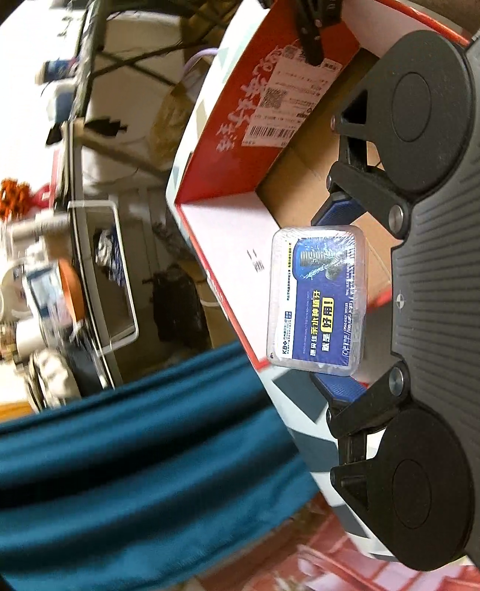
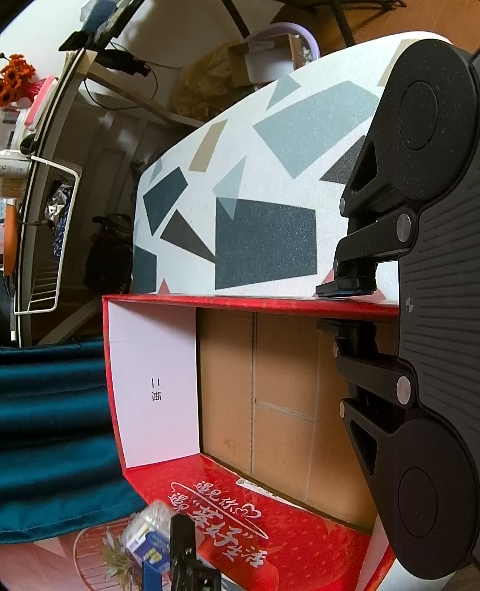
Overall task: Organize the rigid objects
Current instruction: 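Carry the box into the red box and open the left gripper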
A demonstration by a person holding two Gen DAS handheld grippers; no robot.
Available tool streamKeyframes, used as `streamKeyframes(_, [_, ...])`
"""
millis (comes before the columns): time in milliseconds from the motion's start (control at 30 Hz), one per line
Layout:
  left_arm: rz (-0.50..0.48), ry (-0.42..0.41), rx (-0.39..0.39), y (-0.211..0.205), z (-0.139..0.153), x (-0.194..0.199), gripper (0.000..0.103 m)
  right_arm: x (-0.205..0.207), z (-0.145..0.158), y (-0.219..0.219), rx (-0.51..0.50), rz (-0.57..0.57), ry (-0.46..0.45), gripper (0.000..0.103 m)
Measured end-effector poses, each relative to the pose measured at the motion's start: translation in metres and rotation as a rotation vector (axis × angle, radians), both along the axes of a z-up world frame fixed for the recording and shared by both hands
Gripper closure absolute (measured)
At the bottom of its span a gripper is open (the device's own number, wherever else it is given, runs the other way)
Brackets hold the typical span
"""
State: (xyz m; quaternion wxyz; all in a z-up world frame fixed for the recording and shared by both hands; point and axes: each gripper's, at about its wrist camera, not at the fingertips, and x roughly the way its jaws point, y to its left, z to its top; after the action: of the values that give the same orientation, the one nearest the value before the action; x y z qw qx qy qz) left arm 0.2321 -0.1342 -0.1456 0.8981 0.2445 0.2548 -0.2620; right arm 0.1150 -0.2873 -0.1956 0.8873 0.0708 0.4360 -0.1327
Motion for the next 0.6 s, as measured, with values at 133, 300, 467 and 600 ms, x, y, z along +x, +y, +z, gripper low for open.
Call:
streamKeyframes(133, [-0.051,0.001,0.059,-0.009,-0.007,0.007,0.021,0.0,0.0,-0.001,0.005,0.0,0.0,0.092])
streamKeyframes(300, [-0.078,-0.011,0.102,-0.015,-0.012,0.016,0.02,0.0,-0.001,-0.001,0.011,-0.001,-0.002,0.092])
streamKeyframes(467, [-0.088,-0.016,0.127,-0.016,-0.012,0.018,0.018,0.0,-0.001,-0.002,0.013,-0.001,0.0,0.092])
streamKeyframes(600, [-0.079,0.039,0.12,-0.014,-0.016,0.029,0.013,0.0,-0.001,-0.001,0.013,-0.001,0.001,0.092])
